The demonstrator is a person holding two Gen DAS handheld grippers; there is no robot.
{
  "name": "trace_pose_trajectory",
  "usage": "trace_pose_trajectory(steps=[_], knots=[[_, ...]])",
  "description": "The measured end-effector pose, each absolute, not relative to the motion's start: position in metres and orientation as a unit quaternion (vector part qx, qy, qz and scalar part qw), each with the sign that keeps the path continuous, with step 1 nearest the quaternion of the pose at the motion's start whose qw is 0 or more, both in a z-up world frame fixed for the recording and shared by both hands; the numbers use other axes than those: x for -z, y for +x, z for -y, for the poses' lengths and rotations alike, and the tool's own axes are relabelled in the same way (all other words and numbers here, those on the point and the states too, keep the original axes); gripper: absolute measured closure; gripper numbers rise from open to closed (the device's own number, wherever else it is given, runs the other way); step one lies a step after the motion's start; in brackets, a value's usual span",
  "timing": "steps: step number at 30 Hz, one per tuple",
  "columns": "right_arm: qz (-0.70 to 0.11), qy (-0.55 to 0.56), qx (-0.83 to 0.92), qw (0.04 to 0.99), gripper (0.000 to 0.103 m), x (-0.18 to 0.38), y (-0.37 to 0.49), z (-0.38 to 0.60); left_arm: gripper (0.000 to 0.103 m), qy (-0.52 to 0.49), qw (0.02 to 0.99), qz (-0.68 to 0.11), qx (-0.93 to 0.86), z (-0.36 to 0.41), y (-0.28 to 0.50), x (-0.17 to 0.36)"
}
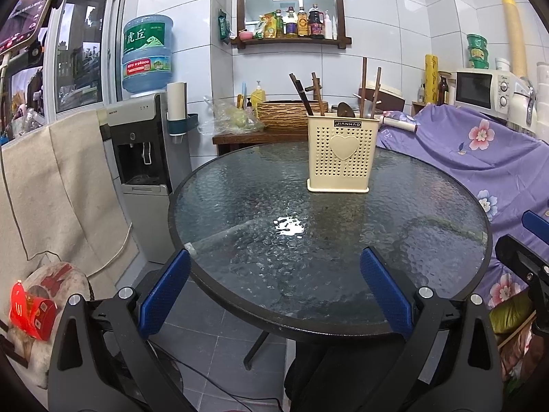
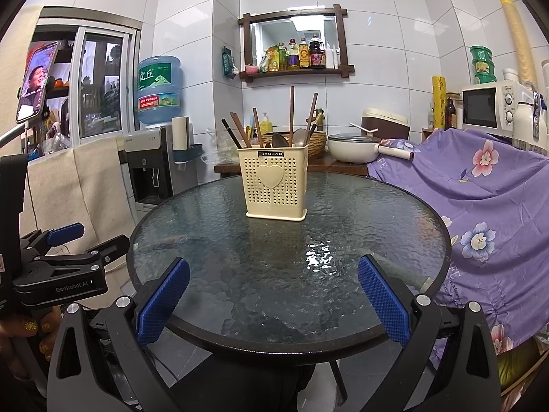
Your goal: Organize utensils
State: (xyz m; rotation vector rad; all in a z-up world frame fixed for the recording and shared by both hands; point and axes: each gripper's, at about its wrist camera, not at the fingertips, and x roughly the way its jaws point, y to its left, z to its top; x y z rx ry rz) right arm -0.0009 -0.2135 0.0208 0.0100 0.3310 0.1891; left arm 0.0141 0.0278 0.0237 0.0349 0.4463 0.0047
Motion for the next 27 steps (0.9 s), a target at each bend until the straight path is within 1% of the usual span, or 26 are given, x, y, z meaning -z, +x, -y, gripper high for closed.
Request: trace_pose_trajectory(steps=[27], knots=[[-0.168,0.006,-0.096,0.981,0.006,-0.0205,-0.0013,0.2123,0.006,0.018,0.974,-0.227,-0.007,-0.0304,0.0162,-0.0221]])
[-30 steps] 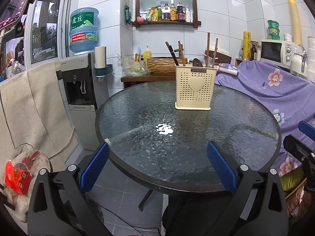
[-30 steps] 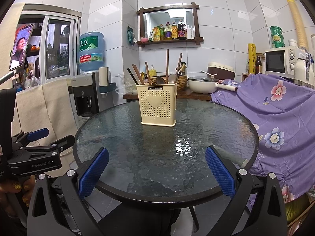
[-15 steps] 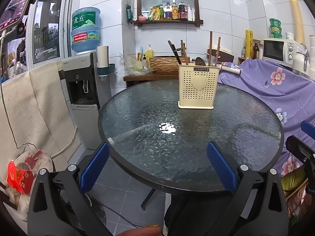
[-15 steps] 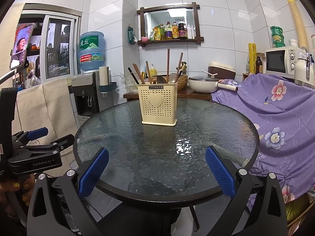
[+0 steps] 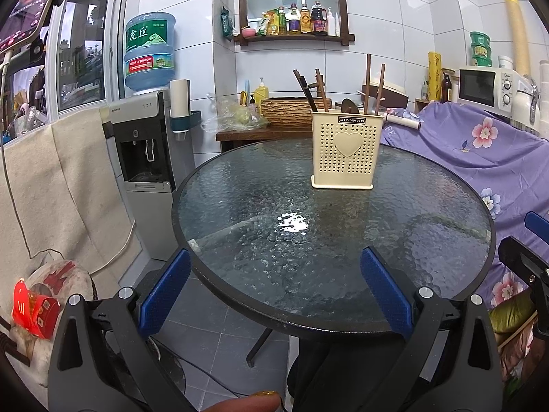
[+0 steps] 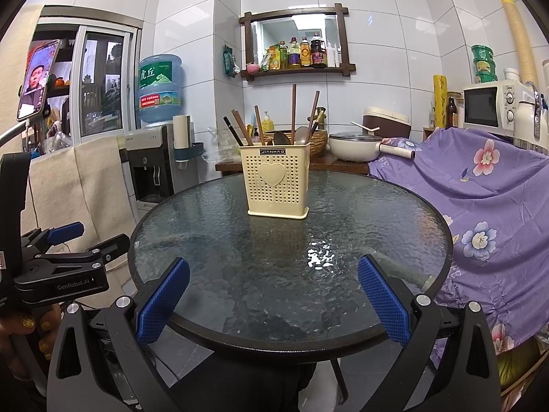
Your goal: Organize utensils
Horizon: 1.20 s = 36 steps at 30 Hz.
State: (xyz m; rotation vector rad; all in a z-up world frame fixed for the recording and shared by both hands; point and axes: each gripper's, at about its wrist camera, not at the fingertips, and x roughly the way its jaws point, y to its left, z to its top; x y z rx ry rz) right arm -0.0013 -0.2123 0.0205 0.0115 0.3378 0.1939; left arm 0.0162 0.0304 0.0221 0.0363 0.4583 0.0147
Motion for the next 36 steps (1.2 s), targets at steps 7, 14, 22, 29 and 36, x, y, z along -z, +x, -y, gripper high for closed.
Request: trace_pose_trajectory(steps=[7,14,22,29,36], knots=[[-0.168,0.005,-0.096,0.981,0.006,-0.0216,0.0,0.2128,0.006,0.018,0.974,-0.227,-0.008,-0.03,0.0162,-0.0221],[-0.168,0.005,-0.096,0.981,0.006,-0.0218,-0.0003,0.2124,0.006,0.019,0.974,-0.227,-0.008,-0.0303,0.0161,-0.022],[-0.169,0.006,-0.096,0.981,0.006,-0.0223,-0.0001,0.2123,0.006,0.018,0.974,-0.227,-0.008,-0.0303,0.0162,-0.0219],[-0.169,0.006,-0.097,0.981,0.006,-0.0223,-0.0004,0.2122,0.006,0.014,0.975,-0.22,-0.003,-0.031,0.0113,-0.0214],[-0.17,0.006,-0.097,0.981,0.006,-0.0215,-0.0017,0.211,0.006,0.014,0.974,-0.227,-0.008,-0.031,0.0124,-0.0211]])
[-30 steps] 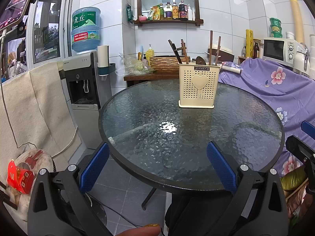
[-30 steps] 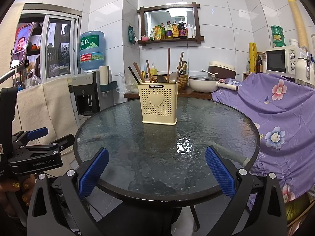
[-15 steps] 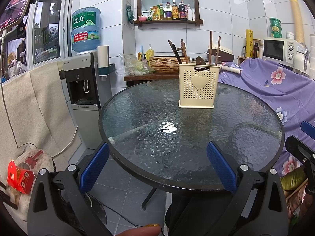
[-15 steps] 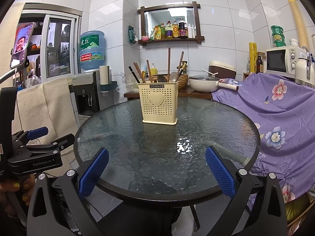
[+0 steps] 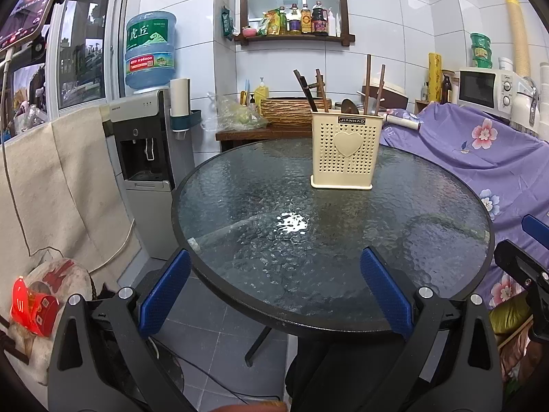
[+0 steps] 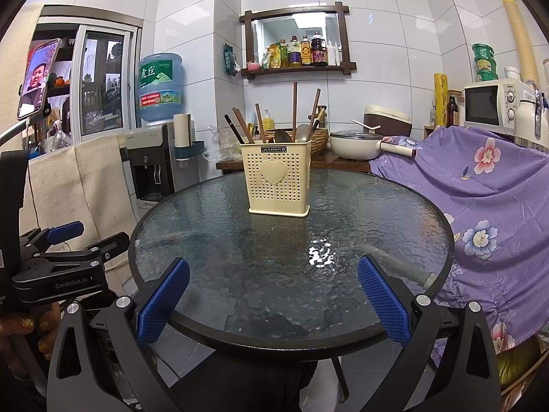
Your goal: Organize utensils
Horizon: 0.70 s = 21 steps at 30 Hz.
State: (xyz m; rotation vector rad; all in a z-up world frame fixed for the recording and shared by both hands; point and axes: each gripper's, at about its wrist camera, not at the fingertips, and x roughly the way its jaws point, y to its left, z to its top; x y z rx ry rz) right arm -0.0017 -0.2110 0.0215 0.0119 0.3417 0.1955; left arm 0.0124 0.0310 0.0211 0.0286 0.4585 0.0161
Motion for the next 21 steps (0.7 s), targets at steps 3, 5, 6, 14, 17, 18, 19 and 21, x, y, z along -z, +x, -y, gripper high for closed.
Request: trace_pose_trajectory(steps=[3,5,6,14,17,18,19,21], knots=[[-0.17,0.006,-0.097,0.981,0.006,-0.0202,-0.0027,0.2104,0.006,0.016,0.974,-0.227,-0.008,-0.0307,0.0127,-0.0214],[-0.17,0.006,-0.097,0.981,0.006,-0.0208,-0.0013,0.2112,0.006,0.017,0.974,-0.227,-0.008,-0.0301,0.0127,-0.0216],[-0.17,0.006,-0.097,0.981,0.006,-0.0202,-0.0025,0.2104,0.006,0.017,0.974,-0.227,-0.008,-0.0298,0.0128,-0.0216],[-0.171,0.006,-0.097,0.981,0.006,-0.0212,-0.0014,0.2109,0.006,0.016,0.974,-0.227,-0.008,-0.0292,0.0132,-0.0217],[-0.171,0.006,-0.097,0.98,0.006,-0.0212,-0.0017,0.2104,0.006,0.017,0.974,-0.227,-0.008,-0.0292,0.0132,-0.0216],[-0.171,0.006,-0.098,0.98,0.006,-0.021,-0.0024,0.21,0.006,0.017,0.974,-0.227,-0.008,-0.0292,0.0134,-0.0216],[-0.171,0.006,-0.098,0.98,0.006,-0.02,-0.0023,0.2099,0.006,0.017,0.974,-0.227,-0.008,-0.0288,0.0133,-0.0217],[-0.171,0.005,-0.098,0.98,0.006,-0.0193,-0.004,0.2087,0.006,0.017,0.974,-0.227,-0.008,-0.0287,0.0133,-0.0218]])
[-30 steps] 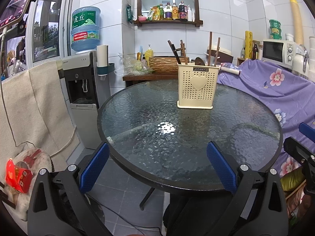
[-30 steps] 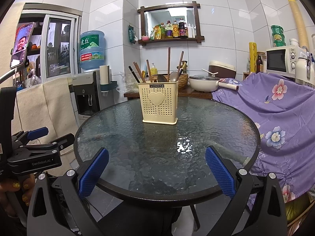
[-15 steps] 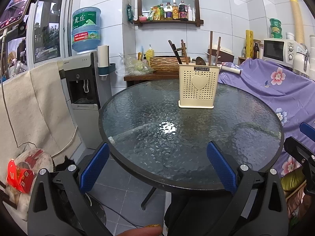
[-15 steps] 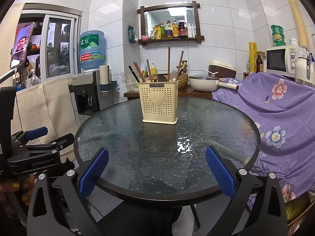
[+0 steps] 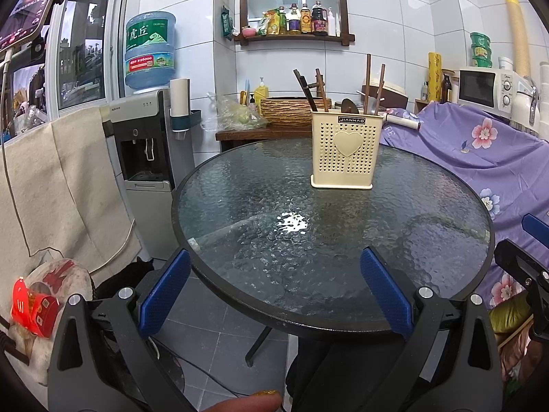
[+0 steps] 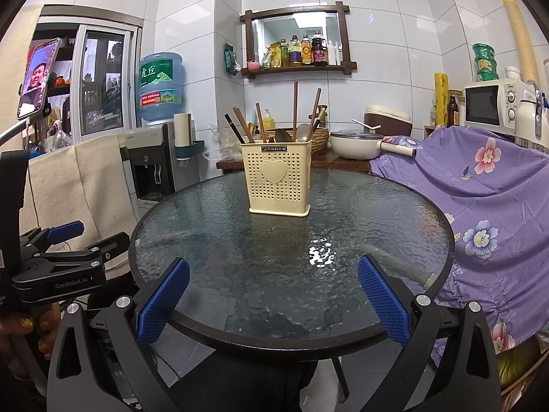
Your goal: Organize utensils
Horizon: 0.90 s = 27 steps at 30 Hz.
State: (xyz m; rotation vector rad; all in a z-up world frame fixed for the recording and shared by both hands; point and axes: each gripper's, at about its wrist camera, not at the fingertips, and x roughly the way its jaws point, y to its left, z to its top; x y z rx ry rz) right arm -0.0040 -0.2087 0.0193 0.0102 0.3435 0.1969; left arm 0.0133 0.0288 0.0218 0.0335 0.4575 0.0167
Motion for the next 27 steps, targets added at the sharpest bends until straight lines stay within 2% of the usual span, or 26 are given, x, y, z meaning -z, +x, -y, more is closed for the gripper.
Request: trace_pose_trajectory(steps=[27], knots=[[-0.172,0.005,-0.098,0.98,0.006,-0.0198,-0.003,0.2078,0.006,0.015,0.973,-0.229,-0.004,-0.0262,0.0136,-0.0202]])
